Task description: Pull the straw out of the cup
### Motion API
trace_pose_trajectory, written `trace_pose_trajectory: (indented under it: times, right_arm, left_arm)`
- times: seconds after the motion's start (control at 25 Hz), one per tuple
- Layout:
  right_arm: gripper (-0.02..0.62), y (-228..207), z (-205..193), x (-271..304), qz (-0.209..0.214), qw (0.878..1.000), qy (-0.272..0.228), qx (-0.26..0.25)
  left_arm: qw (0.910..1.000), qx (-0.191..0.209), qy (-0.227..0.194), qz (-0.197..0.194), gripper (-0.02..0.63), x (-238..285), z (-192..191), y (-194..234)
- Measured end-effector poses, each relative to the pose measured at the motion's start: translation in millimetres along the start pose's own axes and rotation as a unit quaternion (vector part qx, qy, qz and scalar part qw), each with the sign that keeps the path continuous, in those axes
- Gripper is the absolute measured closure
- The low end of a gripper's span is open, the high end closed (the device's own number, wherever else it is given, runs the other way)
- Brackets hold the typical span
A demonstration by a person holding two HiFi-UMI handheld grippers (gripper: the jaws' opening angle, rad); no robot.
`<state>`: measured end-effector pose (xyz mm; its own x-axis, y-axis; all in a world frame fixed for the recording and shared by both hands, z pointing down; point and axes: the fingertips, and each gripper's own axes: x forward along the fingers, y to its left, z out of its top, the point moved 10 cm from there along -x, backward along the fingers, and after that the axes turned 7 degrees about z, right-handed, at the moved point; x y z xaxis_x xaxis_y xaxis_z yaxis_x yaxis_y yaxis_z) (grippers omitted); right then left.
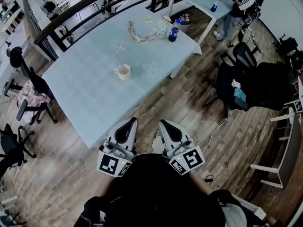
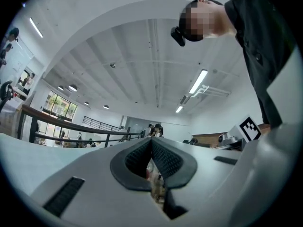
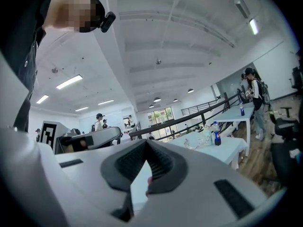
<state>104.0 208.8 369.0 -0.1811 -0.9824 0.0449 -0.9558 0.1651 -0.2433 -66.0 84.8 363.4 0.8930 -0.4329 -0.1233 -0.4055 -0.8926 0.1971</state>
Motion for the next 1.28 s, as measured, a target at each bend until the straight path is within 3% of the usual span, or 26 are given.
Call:
trace_pose_trajectory:
  times: [0.32,0.76,1.28]
  right_arm:
    - [0.586,-77,25,15,0.078,0.997,0.012,-0.005]
    - [0.586,-151,41,17,0.144,0.989,0.025,-0.016]
    - [0.586,-177,43,52,0.184,0.982,0.045,-0.017]
  left_arm:
    - [0.9965,0.011,-0.015,0.082,0.594,54,-6,-25]
    - [0.9887,0.033,-0.020,0.145,0.592,107,-21,-54]
    - [0.9801,0.030,-0.021,0.195,0.594,130,-28,-35]
